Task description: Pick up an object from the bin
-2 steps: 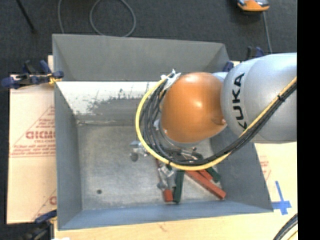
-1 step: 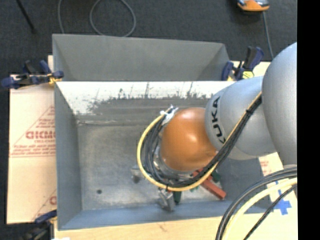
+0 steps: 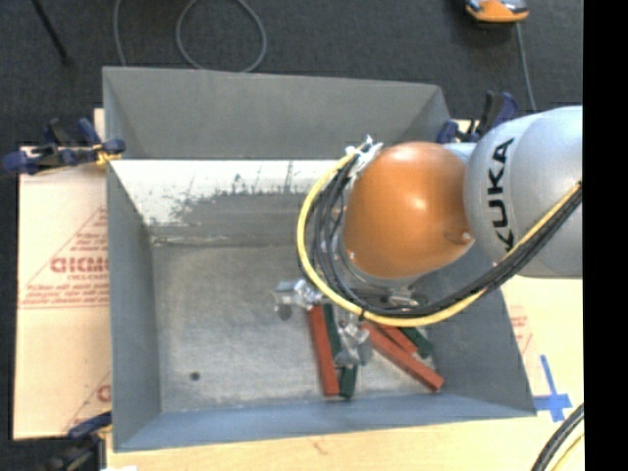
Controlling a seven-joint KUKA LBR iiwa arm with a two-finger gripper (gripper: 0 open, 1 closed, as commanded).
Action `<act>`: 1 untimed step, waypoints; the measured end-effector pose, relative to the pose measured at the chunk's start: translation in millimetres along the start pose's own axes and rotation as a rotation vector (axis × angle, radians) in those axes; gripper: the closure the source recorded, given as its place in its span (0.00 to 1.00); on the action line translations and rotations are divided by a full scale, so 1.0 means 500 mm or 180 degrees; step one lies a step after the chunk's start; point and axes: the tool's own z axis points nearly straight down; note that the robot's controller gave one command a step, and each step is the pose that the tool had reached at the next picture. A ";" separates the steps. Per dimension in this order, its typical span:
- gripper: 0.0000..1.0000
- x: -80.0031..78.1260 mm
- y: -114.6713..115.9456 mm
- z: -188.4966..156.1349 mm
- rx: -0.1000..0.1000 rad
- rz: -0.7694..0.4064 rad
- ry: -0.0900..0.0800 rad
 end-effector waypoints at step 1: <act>0.00 0.098 -0.029 0.231 -0.0008 -0.0210 0.0004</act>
Offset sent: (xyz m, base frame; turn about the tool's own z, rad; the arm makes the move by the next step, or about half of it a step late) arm -0.0257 -0.0432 -0.1145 -0.0675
